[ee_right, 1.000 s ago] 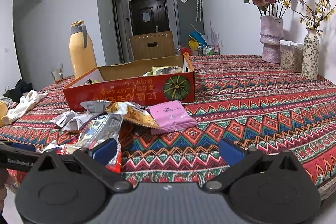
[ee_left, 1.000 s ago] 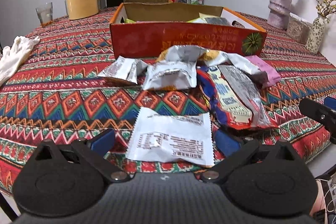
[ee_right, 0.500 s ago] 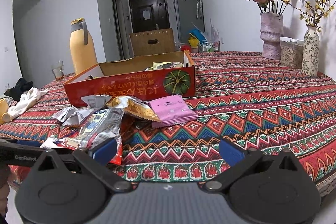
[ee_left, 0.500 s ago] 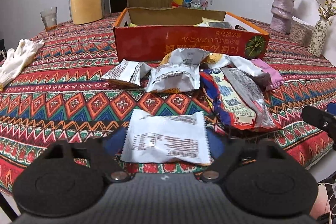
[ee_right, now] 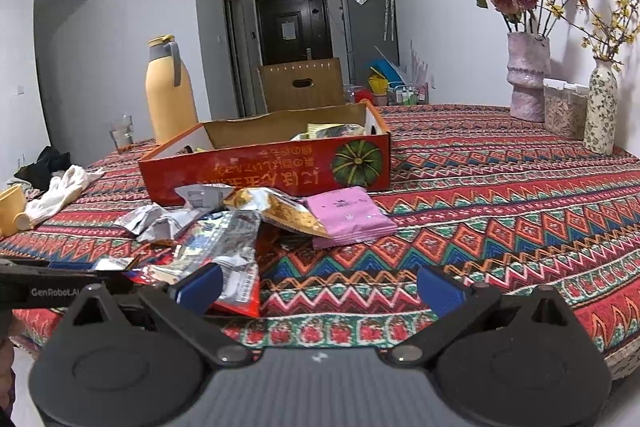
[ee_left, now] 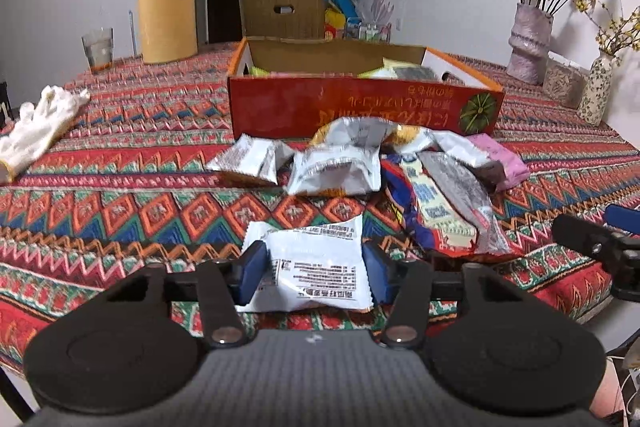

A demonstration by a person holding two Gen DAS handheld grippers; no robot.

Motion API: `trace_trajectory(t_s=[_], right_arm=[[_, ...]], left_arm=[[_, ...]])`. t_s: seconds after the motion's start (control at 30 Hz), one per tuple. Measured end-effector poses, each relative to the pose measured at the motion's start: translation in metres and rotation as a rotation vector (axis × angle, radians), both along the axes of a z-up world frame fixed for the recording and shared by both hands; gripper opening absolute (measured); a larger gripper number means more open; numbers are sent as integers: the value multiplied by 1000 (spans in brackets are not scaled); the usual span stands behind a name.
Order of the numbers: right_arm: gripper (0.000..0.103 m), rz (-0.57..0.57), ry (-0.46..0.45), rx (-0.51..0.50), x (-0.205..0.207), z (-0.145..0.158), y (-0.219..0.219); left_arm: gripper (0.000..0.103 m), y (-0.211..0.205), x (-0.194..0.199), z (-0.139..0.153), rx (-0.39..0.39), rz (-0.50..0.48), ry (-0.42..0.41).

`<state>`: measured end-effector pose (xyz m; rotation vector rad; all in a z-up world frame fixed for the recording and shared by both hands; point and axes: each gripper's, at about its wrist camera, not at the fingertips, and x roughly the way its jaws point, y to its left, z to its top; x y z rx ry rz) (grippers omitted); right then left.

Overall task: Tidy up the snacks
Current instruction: 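Lift the white cracker packet with the left gripper while the right gripper grasps a red-silver packet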

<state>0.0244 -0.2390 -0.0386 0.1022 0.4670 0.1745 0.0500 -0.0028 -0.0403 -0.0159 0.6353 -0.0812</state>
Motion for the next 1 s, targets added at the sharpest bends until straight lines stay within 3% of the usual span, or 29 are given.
trace_trajectory(t_s=[0.27, 0.33, 0.47, 0.63, 0.73, 0.77, 0.87, 0.93, 1.0], right_arm=[[103, 47, 11, -6, 6, 2, 24], [103, 54, 17, -12, 7, 1, 28], [103, 49, 24, -15, 9, -1, 29], [103, 42, 32, -15, 12, -3, 27], [103, 44, 38, -14, 14, -4, 28], [103, 45, 39, -13, 15, -4, 29], [103, 55, 41, -4, 17, -4, 31], [103, 64, 39, 2, 19, -3, 33], [103, 77, 38, 9, 20, -2, 36]], left_arm=[[52, 10, 1, 4, -16, 0, -15], [56, 11, 4, 2, -17, -3, -8], [82, 13, 9, -4, -1, 18, 5], [85, 19, 22, -13, -9, 37, 60], [79, 23, 22, -15, -14, 36, 46], [71, 24, 21, -15, -19, 29, 38], [64, 28, 19, -15, -28, 21, 23], [53, 28, 18, -15, -23, 22, 13], [51, 30, 17, -14, -29, 17, 11]])
